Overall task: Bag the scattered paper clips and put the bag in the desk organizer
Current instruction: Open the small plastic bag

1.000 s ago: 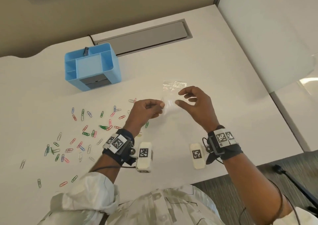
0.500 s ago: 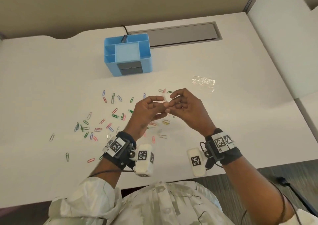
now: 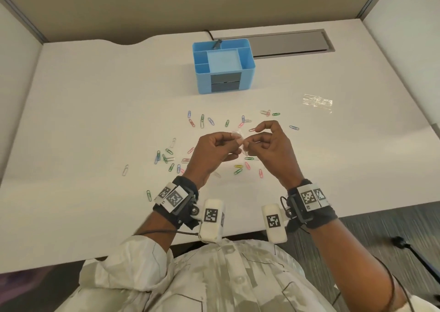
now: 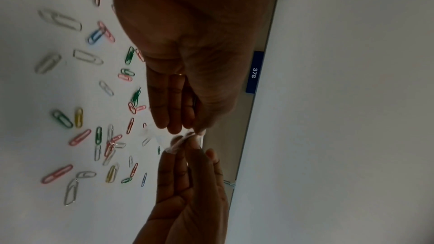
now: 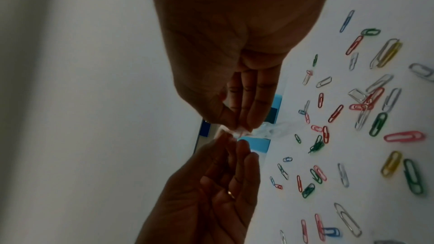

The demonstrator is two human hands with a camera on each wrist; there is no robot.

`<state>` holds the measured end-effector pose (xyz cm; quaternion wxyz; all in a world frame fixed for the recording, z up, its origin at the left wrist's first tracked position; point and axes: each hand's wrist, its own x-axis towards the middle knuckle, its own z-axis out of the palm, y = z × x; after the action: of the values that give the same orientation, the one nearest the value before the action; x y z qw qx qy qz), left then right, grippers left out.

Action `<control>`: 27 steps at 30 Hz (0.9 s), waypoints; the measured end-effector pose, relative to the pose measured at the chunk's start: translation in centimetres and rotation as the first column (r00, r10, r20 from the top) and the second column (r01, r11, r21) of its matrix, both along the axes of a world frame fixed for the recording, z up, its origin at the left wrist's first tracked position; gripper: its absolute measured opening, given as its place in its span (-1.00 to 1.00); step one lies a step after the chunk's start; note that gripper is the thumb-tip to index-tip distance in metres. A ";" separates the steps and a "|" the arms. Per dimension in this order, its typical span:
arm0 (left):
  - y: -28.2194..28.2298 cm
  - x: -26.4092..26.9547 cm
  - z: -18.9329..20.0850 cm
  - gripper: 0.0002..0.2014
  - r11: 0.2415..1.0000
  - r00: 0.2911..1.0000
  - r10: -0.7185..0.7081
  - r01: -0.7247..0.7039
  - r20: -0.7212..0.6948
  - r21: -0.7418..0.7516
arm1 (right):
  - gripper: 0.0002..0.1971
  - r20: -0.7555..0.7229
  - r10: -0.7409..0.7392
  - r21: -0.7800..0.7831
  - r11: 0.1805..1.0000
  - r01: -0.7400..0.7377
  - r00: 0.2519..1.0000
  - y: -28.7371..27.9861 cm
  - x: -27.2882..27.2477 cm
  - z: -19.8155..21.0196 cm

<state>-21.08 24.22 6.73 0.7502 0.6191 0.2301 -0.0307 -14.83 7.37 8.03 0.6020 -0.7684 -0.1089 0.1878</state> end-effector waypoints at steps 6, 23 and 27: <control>1.3 -2.1 0.0 -0.76 0.990 0.999 0.032 -0.036 0.032 0.133 | -0.76 0.145 -0.002 -0.103 0.995 0.017 0.989 2.3 -2.9 0.6; -0.3 -0.3 -0.4 -0.57 0.951 0.994 0.058 -0.083 0.093 0.298 | -0.73 0.180 -0.099 -0.129 0.984 0.123 0.979 1.9 -0.3 -0.8; -0.9 0.5 -0.4 -0.69 0.932 0.993 0.103 -0.118 0.061 0.341 | -0.88 0.247 -0.124 -0.109 0.982 0.155 0.961 1.3 1.0 -0.9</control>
<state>-20.54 23.31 6.37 0.6356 0.7273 0.2505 0.0653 -13.81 8.63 7.09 0.5461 -0.8280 -0.1141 0.0573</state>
